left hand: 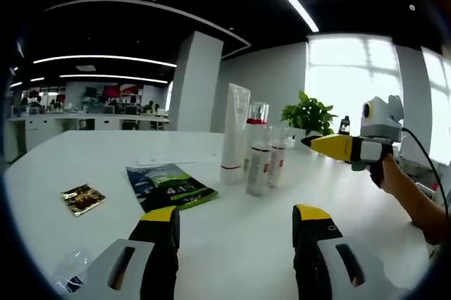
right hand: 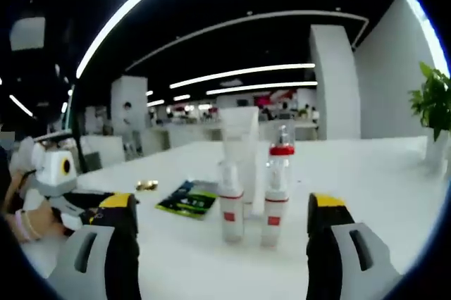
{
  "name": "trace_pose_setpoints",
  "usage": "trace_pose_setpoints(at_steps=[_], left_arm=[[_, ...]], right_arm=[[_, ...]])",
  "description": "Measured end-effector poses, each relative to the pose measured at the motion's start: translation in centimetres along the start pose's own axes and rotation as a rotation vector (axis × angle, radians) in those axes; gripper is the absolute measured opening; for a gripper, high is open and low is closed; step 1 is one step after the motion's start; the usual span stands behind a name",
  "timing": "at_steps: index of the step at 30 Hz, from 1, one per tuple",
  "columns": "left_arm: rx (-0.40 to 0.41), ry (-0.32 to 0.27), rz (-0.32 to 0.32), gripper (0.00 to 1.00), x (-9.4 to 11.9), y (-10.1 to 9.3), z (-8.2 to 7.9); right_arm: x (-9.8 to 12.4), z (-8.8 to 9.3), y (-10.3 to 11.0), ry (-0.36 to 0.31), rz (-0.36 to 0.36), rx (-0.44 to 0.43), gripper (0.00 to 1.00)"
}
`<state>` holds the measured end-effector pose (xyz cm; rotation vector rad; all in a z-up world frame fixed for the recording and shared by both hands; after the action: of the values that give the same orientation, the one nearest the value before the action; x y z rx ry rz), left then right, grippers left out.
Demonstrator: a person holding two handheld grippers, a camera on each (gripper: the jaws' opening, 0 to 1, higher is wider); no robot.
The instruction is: Arrange the skincare products in the storage area until every visible bottle or jar stands upright without overlapping.
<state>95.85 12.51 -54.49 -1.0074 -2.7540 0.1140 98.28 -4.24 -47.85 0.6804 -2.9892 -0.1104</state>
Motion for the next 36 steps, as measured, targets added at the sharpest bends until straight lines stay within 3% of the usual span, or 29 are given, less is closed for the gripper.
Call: trace_pose_setpoints(at_steps=[6,12,15,18,21,24,31,36], left_arm=[[0.067,-0.054,-0.011,0.88,-0.2,0.4,-1.4],[0.165,-0.07,-0.03,0.98,0.0,0.8,-2.2],[0.139,-0.064,-0.034,1.0,0.7,0.5,-2.9],[0.082,-0.062,-0.054,1.0,2.2,0.6,-4.2],[0.064,-0.062,-0.062,1.0,4.1,1.1,-5.0],[0.058,-0.079,-0.084,1.0,6.8,1.8,-5.6],[0.088,-0.085,-0.162,1.0,12.0,4.8,-5.9],[0.042,-0.061,-0.241,0.99,15.2,6.6,-5.6]], right_arm=[[-0.1,0.0,-0.2,0.019,0.018,0.05,1.0],[-0.5,0.7,0.2,0.058,0.006,0.089,1.0],[-0.6,0.8,0.5,0.059,0.009,0.133,1.0],[-0.5,0.3,0.9,0.04,0.0,0.148,0.98],[-0.3,-0.2,1.0,0.023,-0.005,0.143,0.93],[-0.2,-0.4,1.1,0.01,-0.006,0.14,0.94],[0.3,-1.5,1.5,-0.035,-0.018,0.13,0.92],[0.3,-1.8,1.6,-0.045,-0.019,0.13,0.92]])
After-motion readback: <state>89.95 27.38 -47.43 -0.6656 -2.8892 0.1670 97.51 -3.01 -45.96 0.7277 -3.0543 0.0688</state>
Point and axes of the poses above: the point that each gripper's makers call its tool centre point, and the gripper's own axes: x roughly backward along the fingers, y roughly to its left, z roughly out of its underside, the point moved 2 cm from there along x, roughly backward along the fingers, and after that the axes turned 4 degrees about -x, right-handed, at the moved point
